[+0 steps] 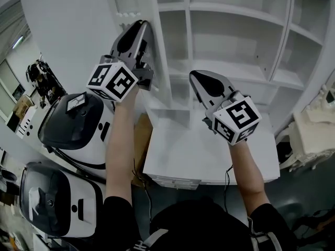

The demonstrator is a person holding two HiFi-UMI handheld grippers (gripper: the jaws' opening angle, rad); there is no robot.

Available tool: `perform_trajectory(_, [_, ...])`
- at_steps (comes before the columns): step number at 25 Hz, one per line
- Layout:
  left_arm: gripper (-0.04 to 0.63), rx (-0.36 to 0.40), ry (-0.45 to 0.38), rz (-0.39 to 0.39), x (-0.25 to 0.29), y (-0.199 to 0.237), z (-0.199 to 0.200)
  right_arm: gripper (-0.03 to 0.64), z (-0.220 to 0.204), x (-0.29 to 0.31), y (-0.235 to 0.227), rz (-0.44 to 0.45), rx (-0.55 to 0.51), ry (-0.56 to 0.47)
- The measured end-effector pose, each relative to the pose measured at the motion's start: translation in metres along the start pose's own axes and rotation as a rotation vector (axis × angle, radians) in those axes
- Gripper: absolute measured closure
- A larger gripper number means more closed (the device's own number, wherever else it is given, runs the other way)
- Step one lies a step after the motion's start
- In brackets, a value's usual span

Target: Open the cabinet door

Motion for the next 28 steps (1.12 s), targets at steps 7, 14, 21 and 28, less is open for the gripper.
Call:
perform_trajectory(7, [0.512,-0.065,-0.033,-0.066,-0.027,0.015,0.018,0.598,-0.002,0.019,0.032,-0.021,-0.007,0.003])
perform_trajectory(14, [0.511,-0.184,-0.076,-0.126,-0.06,0.037,0.038,0.598,-0.009,0.042,0.064,-0.024,0.004,0.001])
perform_trajectory(21, [0.503,-0.213,-0.063,-0.104,-0.078,0.055,0.052,0.598,-0.016,0.061,0.079,0.007,0.02,0.01])
perform_trajectory(28, [0.492,-0.198,-0.088,-0.097,-0.1,0.067,0.064,0.598,-0.018,0.073,0.1,0.022,0.023,0.009])
Point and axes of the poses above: the fingertips, and each gripper's own axes: x forward along the fingers, y to its left, z out of its top, the point moved 8 cm from there along -x, backward along the fingers, and after that the axes turned 3 degrees about -y, right-handed, at the moved point
